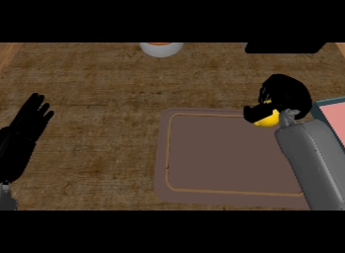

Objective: Pick the lemon from the tray and place it in the cardboard box

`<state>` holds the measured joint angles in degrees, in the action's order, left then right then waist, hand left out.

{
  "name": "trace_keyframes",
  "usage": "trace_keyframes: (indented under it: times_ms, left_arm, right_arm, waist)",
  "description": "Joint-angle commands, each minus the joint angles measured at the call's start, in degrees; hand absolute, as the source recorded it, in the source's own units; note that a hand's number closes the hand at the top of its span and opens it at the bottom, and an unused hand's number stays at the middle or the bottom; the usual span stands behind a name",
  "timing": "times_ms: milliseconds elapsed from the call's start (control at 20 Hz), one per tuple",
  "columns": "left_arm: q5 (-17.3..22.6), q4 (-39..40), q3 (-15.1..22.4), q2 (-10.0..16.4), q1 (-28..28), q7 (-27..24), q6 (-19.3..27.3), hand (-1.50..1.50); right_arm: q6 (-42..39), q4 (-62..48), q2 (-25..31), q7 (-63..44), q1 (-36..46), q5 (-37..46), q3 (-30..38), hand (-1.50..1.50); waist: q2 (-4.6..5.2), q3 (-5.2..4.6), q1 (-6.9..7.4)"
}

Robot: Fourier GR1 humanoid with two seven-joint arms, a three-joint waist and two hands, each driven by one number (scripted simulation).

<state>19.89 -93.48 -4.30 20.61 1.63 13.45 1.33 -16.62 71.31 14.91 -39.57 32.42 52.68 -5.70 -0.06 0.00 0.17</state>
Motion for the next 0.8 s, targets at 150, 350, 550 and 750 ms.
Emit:
trace_keyframes:
  times_ms: [150, 350, 550, 750]
  left_arm:
    - [0.02, -0.96, -0.92, 0.18, -1.48, 1.40, -0.79, 0.00]
    - [-1.40, -0.53, -0.54, -1.60, -0.84, -0.43, 0.53, 0.00]
    - [-1.34, -1.16, -0.75, -0.64, -1.83, -0.34, -1.43, 0.00]
    - [-0.97, -0.32, -1.08, -1.45, -1.93, -0.16, -1.71, 0.00]
  right_arm:
    - [-3.06, 16.39, -0.34, -7.14, 2.38, 3.53, -2.50, 1.50]
    - [-5.41, 24.07, 0.66, -12.99, 6.71, 5.83, -1.29, 1.50]
    - [-4.65, 23.42, 4.79, -14.87, 10.37, 8.91, 3.40, 1.50]
    - [-9.62, 29.42, 6.70, -19.20, 12.20, 9.30, 6.94, 1.50]
  waist:
    - [-0.36, -0.02, -0.35]
    - [-0.34, -0.04, -0.51]
    - [-0.12, -0.02, 0.05]
    - [-0.17, -0.05, -0.35]
